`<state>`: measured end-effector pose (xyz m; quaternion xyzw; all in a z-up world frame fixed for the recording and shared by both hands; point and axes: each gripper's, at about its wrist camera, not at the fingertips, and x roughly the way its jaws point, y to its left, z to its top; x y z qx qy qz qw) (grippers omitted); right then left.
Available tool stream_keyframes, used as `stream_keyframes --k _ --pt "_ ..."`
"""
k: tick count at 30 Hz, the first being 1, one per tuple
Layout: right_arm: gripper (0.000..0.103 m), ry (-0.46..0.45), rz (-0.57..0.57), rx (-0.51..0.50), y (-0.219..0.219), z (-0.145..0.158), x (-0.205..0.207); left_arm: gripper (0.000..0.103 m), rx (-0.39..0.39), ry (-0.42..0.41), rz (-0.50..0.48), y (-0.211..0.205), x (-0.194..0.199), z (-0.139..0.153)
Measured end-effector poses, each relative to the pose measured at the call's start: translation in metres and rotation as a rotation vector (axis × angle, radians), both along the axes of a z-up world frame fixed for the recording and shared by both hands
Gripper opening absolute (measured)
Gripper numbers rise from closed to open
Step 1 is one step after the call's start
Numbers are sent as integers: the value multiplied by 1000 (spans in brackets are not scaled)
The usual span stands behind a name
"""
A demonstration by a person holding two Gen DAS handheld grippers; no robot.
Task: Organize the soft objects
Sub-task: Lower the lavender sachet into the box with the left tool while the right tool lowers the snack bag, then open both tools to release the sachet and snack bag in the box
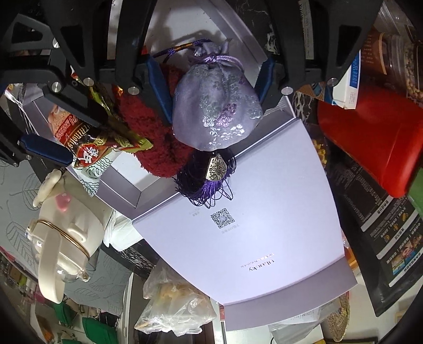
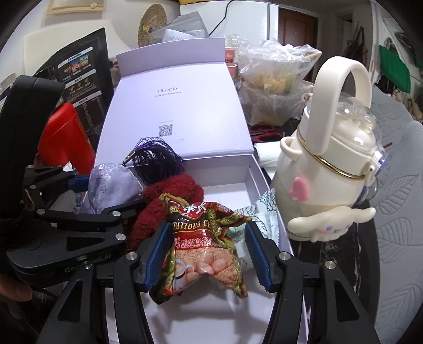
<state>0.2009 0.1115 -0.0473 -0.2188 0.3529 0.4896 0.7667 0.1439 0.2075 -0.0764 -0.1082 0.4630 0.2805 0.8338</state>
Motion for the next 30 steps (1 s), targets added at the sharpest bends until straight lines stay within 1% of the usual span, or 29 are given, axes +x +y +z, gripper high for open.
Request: stream_keyframes --k 8,10,14,19,30 --pt "59 -23 -14 25 -17 19 -12 57 -4 -28 -3 -9 -17 14" --pt "59 -27 -19 34 -22 24 -14 57 -1 -47 -8 -13 -24 22" --pt "61 -34 -31 55 -33 37 -20 57 30 -83 -20 -24 -38 39" --pt "61 -51 -47 86 -46 53 -30 57 38 -116 -28 -31 -50 57" --pt "62 -86 -71 153 -76 84 -53 58 83 -197 -47 -60 -79 98"
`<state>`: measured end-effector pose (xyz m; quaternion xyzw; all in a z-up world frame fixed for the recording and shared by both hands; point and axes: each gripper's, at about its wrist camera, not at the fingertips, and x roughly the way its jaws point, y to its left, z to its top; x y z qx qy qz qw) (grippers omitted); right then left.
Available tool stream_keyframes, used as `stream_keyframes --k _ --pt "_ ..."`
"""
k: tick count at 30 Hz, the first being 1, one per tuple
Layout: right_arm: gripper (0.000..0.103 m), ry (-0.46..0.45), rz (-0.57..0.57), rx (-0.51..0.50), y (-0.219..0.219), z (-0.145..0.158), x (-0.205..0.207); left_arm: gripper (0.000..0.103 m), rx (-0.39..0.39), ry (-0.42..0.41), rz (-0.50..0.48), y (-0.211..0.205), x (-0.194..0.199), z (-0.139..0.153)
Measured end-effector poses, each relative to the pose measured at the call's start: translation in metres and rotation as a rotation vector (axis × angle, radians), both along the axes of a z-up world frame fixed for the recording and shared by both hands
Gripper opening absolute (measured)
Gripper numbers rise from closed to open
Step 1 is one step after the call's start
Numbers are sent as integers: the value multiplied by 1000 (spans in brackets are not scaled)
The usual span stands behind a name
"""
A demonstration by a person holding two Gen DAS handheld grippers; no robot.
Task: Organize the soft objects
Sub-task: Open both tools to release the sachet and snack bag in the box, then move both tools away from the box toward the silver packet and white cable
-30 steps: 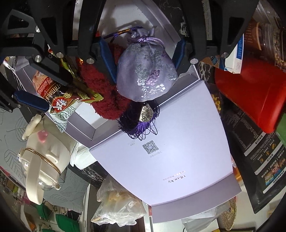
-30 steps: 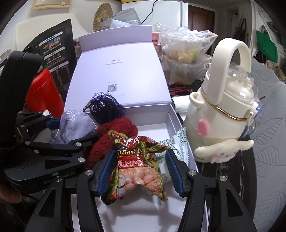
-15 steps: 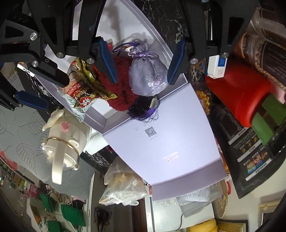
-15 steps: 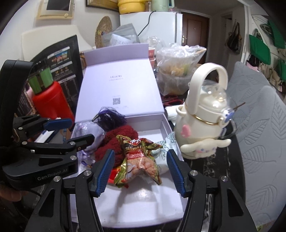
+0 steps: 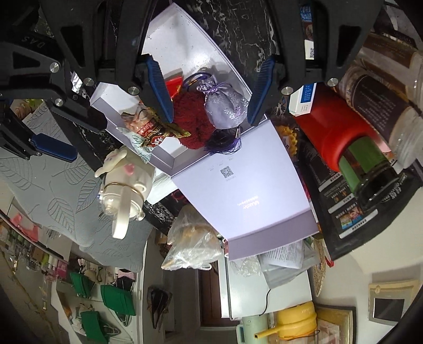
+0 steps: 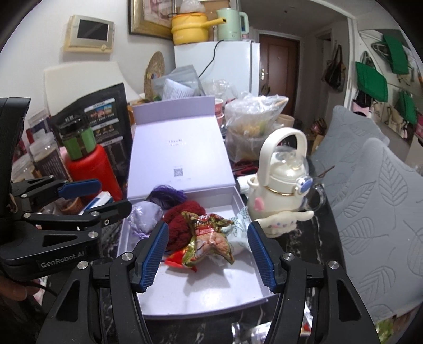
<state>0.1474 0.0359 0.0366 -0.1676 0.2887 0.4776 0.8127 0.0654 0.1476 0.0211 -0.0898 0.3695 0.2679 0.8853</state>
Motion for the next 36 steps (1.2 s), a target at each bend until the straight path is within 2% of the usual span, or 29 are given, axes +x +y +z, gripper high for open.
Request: stream_keyframes --k 13,19,24,30,36 --pt "67 -40 -30 69 -45 25 -35 58 35 -58 -29 -35 -36 32" --pt "69 -46 -45 76 -63 26 -49 58 48 -77 -53 -54 -51 40" --pt "73 -46 -70 85 -78 25 -59 58 48 -71 -76 -65 -58 38" --pt "73 -57 -103 70 -90 15 -75 58 51 -50 -103 -77 -66 28" --pt "74 -28 -139 67 -104 1 -84 58 48 -33 -132 -90 -75 18"
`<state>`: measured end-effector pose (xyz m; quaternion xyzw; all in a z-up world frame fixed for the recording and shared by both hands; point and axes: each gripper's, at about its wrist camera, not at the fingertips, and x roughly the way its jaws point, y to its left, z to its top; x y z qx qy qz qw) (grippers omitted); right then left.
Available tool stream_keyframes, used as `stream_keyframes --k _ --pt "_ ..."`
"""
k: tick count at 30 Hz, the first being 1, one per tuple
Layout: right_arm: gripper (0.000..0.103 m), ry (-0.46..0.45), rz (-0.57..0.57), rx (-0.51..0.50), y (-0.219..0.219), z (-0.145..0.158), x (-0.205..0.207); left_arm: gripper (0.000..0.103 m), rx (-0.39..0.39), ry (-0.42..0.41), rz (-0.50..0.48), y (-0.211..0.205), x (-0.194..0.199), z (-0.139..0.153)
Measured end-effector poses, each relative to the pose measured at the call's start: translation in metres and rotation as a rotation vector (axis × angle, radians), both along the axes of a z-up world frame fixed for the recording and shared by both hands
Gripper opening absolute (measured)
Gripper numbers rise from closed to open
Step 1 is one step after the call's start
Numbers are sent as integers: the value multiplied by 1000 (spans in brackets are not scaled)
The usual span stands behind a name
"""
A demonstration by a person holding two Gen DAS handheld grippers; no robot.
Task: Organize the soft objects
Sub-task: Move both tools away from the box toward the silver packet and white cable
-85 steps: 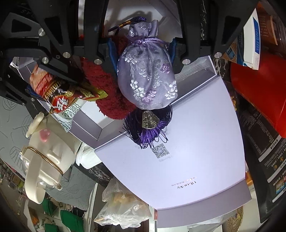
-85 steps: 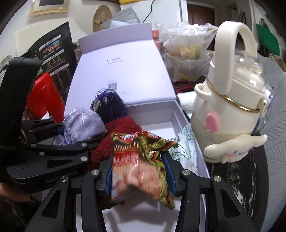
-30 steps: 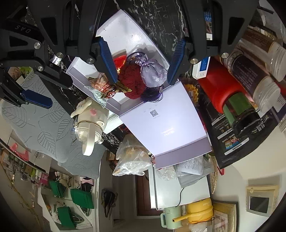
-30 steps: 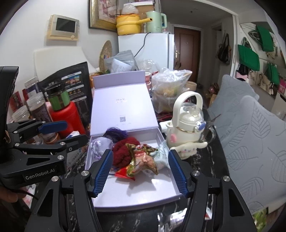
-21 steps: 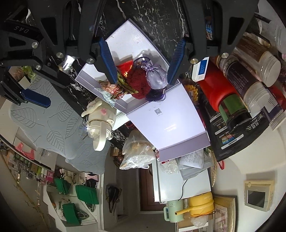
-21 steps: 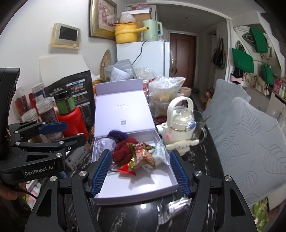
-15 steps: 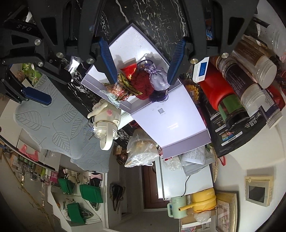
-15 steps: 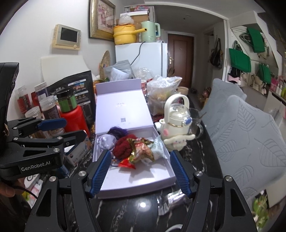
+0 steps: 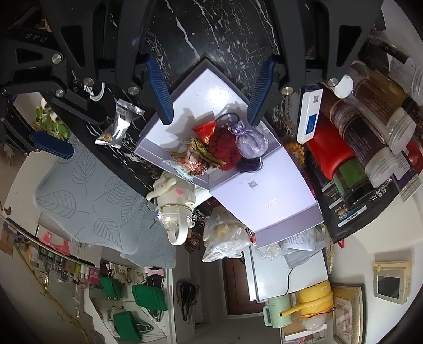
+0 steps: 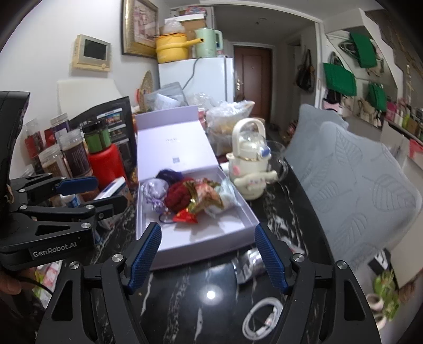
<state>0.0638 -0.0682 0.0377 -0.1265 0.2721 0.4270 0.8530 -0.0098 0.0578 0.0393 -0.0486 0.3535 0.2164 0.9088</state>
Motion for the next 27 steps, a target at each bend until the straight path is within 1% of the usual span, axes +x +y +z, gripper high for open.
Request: stream_keyframes --k 3,10,14,19,27 --pt "74 5 -26 -4 -8 -8 -5 58 1 25 -14 -7 -3 -9" --pt "74 28 -77 -23 -28 -24 -14 58 -49 71 -71 -19 -5 -32" --pt "74 38 -101 -44 -38 -35 -18 58 -76 73 -98 -26 -8 -41" --pt "74 40 -129 -56 -49 -47 -21 58 -120 94 -135 -31 -6 -56" --pt "74 85 -155 -72 -63 -73 -17 58 -139 119 -173 -41 2 -77"
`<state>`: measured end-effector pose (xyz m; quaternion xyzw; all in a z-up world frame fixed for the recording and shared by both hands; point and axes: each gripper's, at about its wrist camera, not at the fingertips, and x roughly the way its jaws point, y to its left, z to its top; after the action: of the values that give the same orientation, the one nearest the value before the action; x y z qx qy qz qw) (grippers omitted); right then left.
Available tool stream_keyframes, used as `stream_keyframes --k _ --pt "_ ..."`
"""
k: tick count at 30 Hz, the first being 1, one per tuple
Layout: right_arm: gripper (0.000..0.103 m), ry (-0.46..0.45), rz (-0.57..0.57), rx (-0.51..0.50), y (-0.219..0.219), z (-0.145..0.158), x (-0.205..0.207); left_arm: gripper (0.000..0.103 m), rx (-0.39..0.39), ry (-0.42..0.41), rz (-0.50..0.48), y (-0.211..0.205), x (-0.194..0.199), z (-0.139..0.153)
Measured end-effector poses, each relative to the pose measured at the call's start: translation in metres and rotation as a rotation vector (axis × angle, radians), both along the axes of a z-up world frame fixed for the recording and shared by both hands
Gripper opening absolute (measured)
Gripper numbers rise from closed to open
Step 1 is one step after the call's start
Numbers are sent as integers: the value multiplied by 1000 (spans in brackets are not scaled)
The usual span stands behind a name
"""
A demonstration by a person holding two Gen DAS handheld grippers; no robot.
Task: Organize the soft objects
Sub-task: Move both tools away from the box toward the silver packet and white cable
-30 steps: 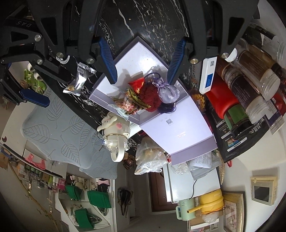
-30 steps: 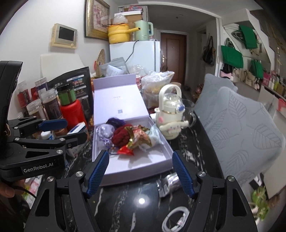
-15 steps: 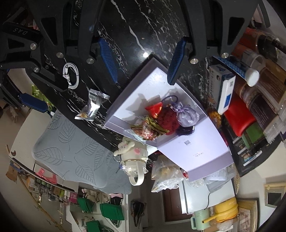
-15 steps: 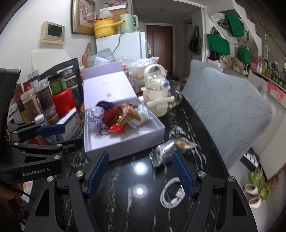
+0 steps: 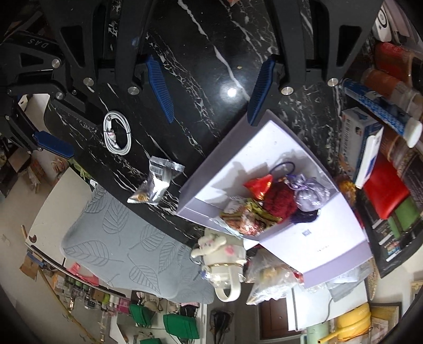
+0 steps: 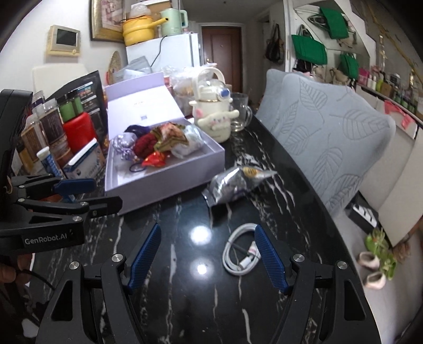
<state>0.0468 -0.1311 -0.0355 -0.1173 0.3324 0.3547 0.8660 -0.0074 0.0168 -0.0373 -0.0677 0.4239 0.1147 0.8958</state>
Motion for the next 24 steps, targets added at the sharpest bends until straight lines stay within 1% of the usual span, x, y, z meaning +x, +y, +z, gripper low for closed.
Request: stream_keyframes --k 4,9,11,14,17,22,23,24 --pt "74 19 -22 -19 -5 -13 5 58 -16 12 -39 -6 7 -11" --pt "74 46 -63 -62 -8 -35 16 58 -2 29 -80 -16 16 -21" --pt "74 74 -75 -76 -10 -45 23 58 -4 37 -93 -18 21 -25" --pt "74 117 -85 -70 -13 -56 31 58 -11 43 -108 -19 26 -28" --pt "74 153 -92 -68 -12 -65 40 58 -33 52 -109 -17 33 -33" --pt "74 166 -95 -74 -4 -75 48 58 -44 48 -106 -11 45 -33" --pt "73 150 -96 -75 -2 -76 49 58 -42 42 -106 -10 47 -32" --pt "70 142 -99 -80 0 -76 50 58 -40 34 -109 -10 50 -31"
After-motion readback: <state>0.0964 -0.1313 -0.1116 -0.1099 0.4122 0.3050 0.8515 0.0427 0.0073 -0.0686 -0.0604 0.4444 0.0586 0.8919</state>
